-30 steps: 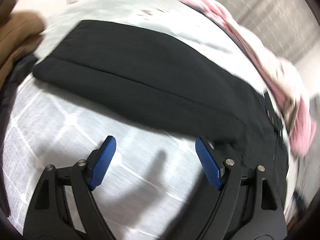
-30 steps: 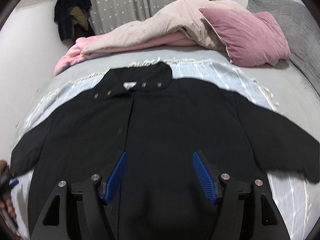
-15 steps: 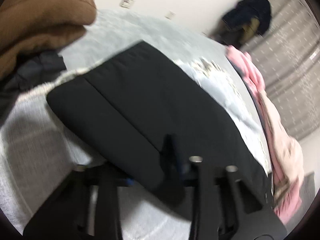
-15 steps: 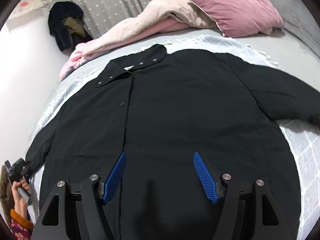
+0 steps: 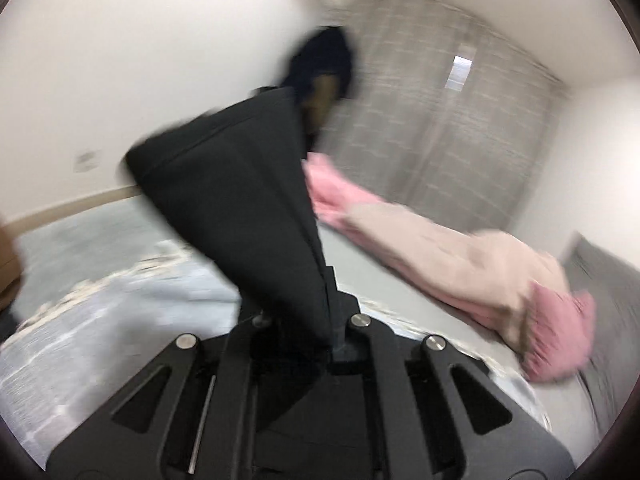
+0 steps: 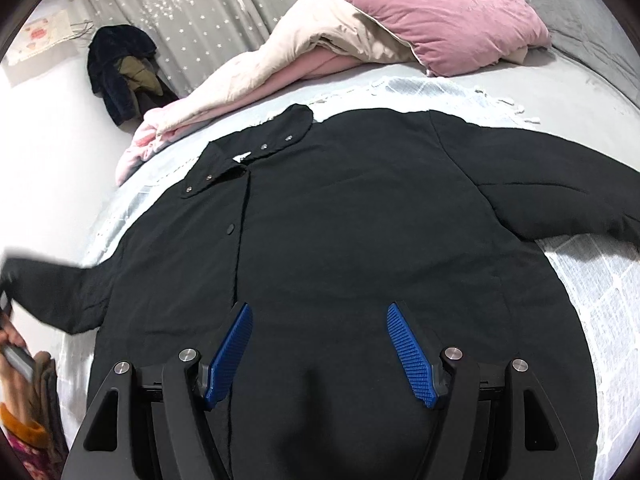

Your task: Fold large clothes

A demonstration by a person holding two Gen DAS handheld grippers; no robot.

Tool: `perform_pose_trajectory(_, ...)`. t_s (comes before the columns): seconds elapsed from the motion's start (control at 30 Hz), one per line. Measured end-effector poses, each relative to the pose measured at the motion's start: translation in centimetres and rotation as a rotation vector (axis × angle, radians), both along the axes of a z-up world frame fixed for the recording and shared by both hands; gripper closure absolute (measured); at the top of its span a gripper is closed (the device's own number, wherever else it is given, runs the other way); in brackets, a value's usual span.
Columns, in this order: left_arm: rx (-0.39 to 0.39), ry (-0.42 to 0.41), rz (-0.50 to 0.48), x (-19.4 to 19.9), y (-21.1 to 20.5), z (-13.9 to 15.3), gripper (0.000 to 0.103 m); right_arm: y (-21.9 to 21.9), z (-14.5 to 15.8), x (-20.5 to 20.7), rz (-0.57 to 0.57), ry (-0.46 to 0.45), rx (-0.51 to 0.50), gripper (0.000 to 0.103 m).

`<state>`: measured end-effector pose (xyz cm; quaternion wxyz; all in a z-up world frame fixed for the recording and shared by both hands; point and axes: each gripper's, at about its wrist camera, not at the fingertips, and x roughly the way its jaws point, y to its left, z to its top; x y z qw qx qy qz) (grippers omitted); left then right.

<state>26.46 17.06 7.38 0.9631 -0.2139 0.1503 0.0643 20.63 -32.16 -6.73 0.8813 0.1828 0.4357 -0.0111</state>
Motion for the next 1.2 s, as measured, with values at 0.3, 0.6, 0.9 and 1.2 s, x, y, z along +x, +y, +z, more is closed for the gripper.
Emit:
perform_pose_trajectory(0.3, 0.049, 0.124, -0.470, 2.8, -16.3, -2.4, 0.091, -0.4, -0.5, 0.2, -0.001, 0.016, 0.032, 0.032)
perform_pose_trajectory(0.6, 0.216, 0.487, -0.847, 1.6, -24.1, -11.2, 0.046, -1.3, -1.4, 0.7, 0.003, 0.034, 0.111, 0.032)
perform_pose_trajectory(0.9, 0.187, 0.474, -0.617, 3.6, -12.4, -11.8, 0.035, 0.2, -2.9, 2.2, 0.095, 0.015, 0.309, 0.033)
perform_pose_trajectory(1.2, 0.144, 0.465, -0.510, 3.6, -8.1, -16.3, 0.036, 6.9, -6.3, 6.3, 0.233, 0.024, 0.159, 0.091)
